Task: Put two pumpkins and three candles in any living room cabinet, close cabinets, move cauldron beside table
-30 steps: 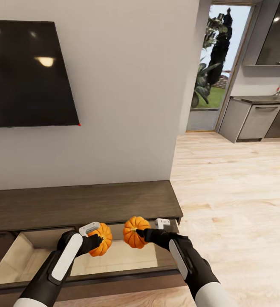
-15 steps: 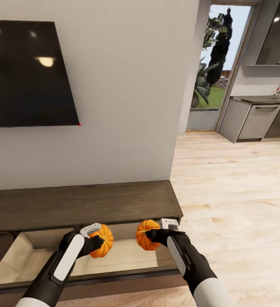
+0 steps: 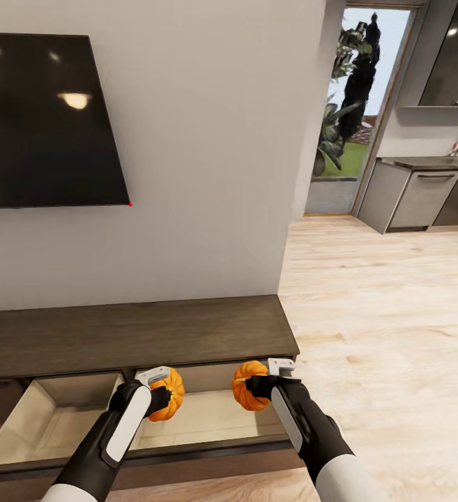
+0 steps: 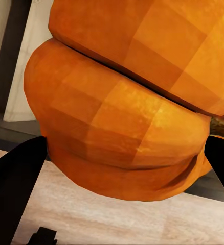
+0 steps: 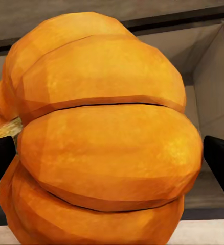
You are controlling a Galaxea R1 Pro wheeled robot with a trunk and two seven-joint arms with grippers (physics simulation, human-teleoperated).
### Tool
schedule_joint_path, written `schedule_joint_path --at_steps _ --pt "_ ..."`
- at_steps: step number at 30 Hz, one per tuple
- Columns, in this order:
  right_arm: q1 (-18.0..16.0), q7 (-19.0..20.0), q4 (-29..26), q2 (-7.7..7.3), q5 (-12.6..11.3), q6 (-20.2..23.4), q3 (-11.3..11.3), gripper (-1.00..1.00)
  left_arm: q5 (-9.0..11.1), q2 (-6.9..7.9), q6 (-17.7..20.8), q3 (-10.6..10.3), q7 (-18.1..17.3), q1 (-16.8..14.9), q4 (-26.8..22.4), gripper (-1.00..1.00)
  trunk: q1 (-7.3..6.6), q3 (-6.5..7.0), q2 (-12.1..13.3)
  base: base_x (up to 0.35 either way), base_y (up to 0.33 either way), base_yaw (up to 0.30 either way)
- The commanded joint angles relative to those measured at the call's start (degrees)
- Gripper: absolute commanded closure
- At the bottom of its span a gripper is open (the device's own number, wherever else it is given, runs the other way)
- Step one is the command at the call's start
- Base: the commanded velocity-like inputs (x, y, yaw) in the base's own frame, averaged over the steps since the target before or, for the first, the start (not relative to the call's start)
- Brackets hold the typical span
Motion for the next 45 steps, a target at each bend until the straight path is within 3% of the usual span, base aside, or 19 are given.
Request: schedule_joint_path --at_steps 1,20,31,38,45 --pt "0.0 -0.7 -0.1 0.0 -0.6 0.2 0.1 1.0 0.5 0.02 0.0 -0.1 0.6 0.0 -0.1 1.0 0.0 -0.05 0.0 0.057 -0.03 0.0" --pt "0.0 -1.1 0.0 0.0 -0.5 0.2 0.3 1.0 0.5 0.18 0.0 0.0 0.0 0.0 -0.6 1.0 0.0 -0.05 0.0 0.043 -0.005 0.0" --pt "0.0 -0.5 -0.1 0.0 -0.7 0.0 1.3 1.0 0.7 0.37 0.0 0.2 -0.2 0.0 -0.2 1.0 2.41 -2.03 -4.4 0.0 0.0 0.0" --pt "0.0 0.8 -0.2 0.0 -3.0 0.1 1.4 1.0 0.7 0.41 0.0 0.2 -0.3 0.0 -0.2 1.0 3.95 -3.29 -7.2 0.0 0.0 0.0" --pt "0.0 0.9 -0.2 0.0 -3.2 0.0 1.4 1.0 0.7 0.46 0.0 0.2 -0.3 0.0 -0.3 1.0 5.49 -4.54 -10.1 0.0 0.0 0.0"
